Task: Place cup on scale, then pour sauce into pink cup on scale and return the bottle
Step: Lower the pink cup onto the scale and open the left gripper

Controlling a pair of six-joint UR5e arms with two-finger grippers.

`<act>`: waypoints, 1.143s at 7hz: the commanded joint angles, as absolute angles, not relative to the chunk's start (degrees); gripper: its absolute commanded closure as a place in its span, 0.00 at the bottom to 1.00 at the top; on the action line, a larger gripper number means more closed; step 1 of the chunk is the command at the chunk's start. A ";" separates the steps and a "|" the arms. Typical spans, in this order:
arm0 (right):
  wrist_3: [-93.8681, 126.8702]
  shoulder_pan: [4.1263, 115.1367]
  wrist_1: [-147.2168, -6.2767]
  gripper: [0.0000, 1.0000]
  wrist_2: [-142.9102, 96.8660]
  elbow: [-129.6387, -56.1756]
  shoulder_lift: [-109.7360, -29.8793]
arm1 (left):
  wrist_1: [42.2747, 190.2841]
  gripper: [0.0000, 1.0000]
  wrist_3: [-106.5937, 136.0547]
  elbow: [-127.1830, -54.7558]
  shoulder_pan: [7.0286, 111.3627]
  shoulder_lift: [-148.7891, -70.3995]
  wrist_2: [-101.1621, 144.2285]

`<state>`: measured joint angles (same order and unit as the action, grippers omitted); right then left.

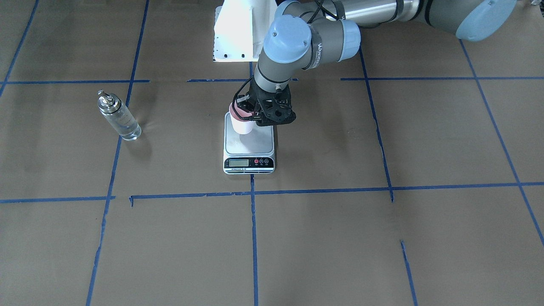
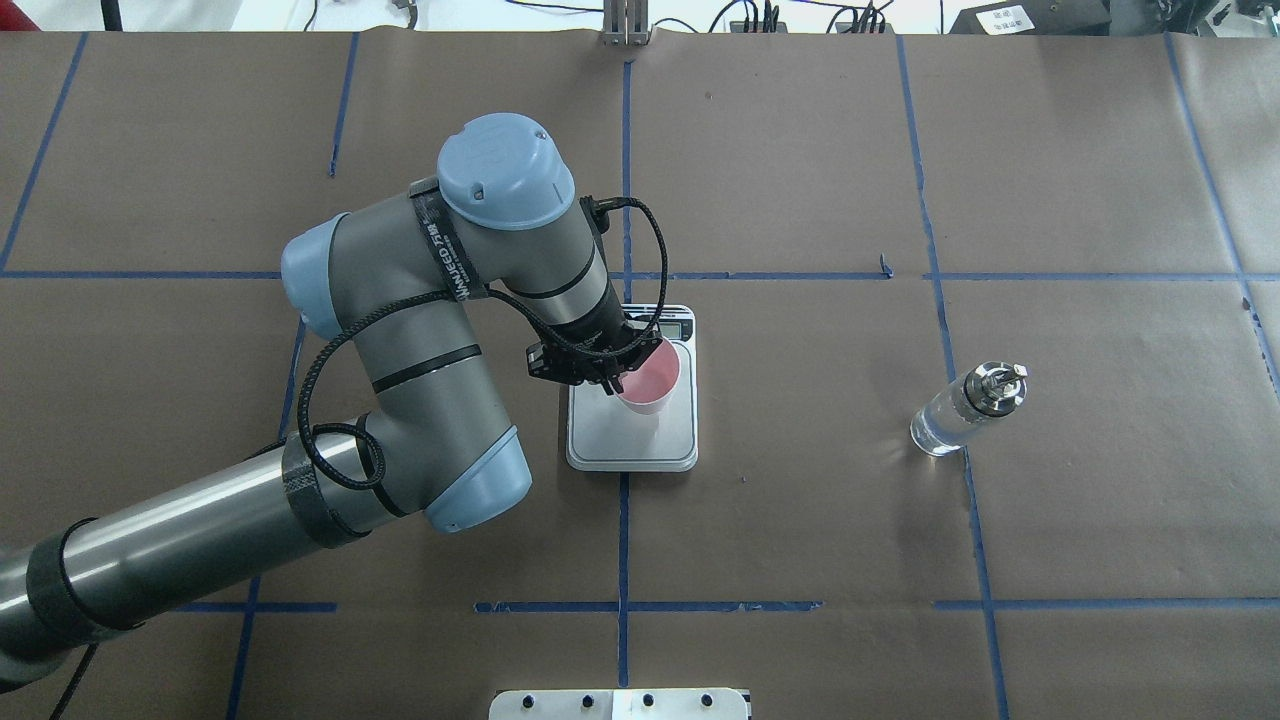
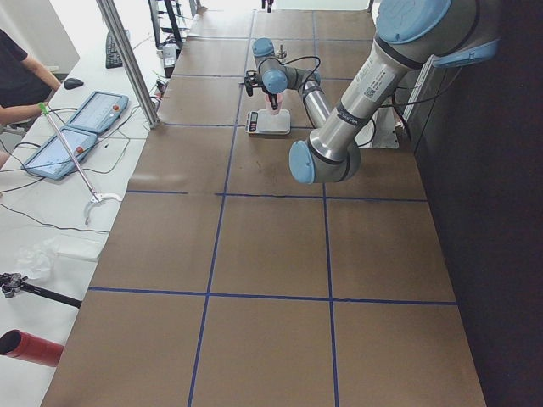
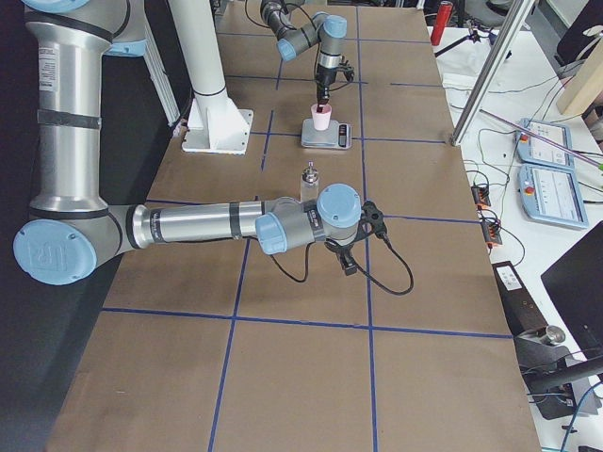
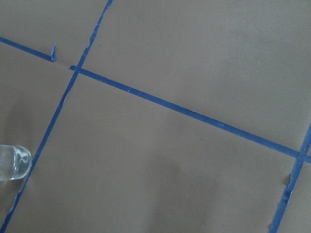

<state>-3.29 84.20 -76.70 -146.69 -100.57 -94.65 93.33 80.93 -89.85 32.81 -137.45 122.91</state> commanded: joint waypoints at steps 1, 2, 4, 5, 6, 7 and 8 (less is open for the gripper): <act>-2.81 84.20 -76.64 0.02 -146.78 -100.63 -94.66 | 93.52 0.98 80.95 -90.00 32.78 -137.11 122.44; -2.81 84.20 -76.64 0.01 -146.78 -100.63 -94.66 | 94.47 0.97 80.95 -89.65 32.61 -137.02 120.78; -2.03 84.20 -76.55 0.01 -146.78 -100.72 -94.66 | 94.57 0.87 81.21 -89.74 32.61 -136.85 120.41; -1.93 84.20 -76.55 0.01 -146.78 -100.72 -94.57 | 94.57 0.85 81.21 -89.30 32.61 -136.85 120.41; -1.93 83.94 -76.55 0.00 -146.69 -100.81 -94.57 | 94.83 0.82 81.21 -89.21 32.00 -136.06 120.32; -1.93 83.85 -76.55 0.00 -146.60 -100.72 -94.57 | 96.23 0.79 81.21 -89.21 31.91 -135.88 120.32; -1.32 83.85 -76.55 0.00 -146.69 -100.81 -94.40 | 96.33 0.45 80.95 -89.64 31.90 -135.97 120.32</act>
